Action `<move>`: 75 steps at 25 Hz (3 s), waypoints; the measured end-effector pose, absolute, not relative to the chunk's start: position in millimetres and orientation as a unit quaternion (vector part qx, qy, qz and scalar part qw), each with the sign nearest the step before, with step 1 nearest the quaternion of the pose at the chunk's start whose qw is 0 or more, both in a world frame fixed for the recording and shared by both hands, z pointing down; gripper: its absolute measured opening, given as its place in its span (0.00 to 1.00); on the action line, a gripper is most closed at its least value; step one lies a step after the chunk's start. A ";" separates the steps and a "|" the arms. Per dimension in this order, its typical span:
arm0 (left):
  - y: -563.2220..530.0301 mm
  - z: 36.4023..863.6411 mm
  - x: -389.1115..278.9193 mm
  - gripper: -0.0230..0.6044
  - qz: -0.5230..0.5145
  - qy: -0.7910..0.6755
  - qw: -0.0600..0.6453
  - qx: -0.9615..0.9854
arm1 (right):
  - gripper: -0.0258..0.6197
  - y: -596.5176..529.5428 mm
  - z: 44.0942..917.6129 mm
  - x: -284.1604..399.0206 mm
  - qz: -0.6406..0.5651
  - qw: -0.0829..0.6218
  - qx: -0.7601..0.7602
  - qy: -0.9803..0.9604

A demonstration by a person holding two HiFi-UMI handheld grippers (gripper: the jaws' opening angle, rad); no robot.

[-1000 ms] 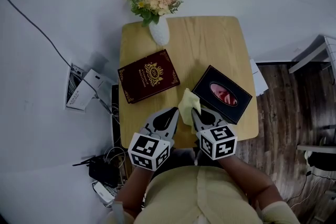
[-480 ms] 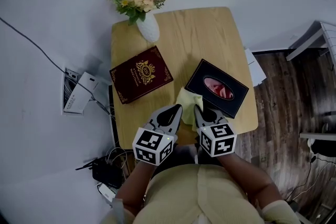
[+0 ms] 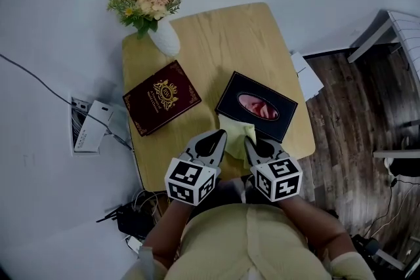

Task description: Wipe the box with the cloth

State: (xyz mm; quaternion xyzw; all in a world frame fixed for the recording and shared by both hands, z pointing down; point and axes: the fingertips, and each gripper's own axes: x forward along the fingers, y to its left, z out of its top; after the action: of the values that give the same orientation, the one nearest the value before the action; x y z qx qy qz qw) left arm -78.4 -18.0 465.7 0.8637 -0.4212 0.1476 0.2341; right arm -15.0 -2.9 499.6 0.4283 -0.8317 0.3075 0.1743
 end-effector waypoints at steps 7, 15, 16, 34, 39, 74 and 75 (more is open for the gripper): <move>-16.7 469.7 -51.7 0.07 0.156 -0.392 0.236 0.875 | 0.10 9.0 496.5 6.8 0.305 0.174 0.430 -0.832; -10.3 473.5 -21.2 0.07 0.163 -0.363 0.237 0.886 | 0.10 23.7 497.5 40.5 0.307 0.174 0.439 -0.826; -9.6 473.5 -16.8 0.07 0.164 -0.358 0.237 0.888 | 0.10 25.4 496.7 45.1 0.307 0.172 0.440 -0.826; 1.2 465.8 33.3 0.07 0.163 -0.328 0.226 0.903 | 0.10 44.6 486.2 106.2 0.293 0.172 0.439 -0.832; 2.5 461.0 33.2 0.07 0.155 -0.341 0.223 0.900 | 0.10 47.7 476.0 113.2 0.293 0.169 0.411 -0.847; -36.7 430.1 -14.1 0.07 0.121 -0.453 0.201 0.860 | 0.10 -35.0 452.7 153.4 0.246 0.142 0.407 -0.868; -38.1 430.8 -14.8 0.07 0.122 -0.455 0.201 0.859 | 0.10 -38.4 455.6 154.0 0.246 0.141 0.408 -0.868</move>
State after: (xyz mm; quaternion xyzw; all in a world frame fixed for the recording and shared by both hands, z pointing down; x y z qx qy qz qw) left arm -14.8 -38.1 430.8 0.8589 -0.4549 0.1219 0.2011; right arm 154.0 -38.4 455.6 0.4082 -0.8677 0.2461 0.1409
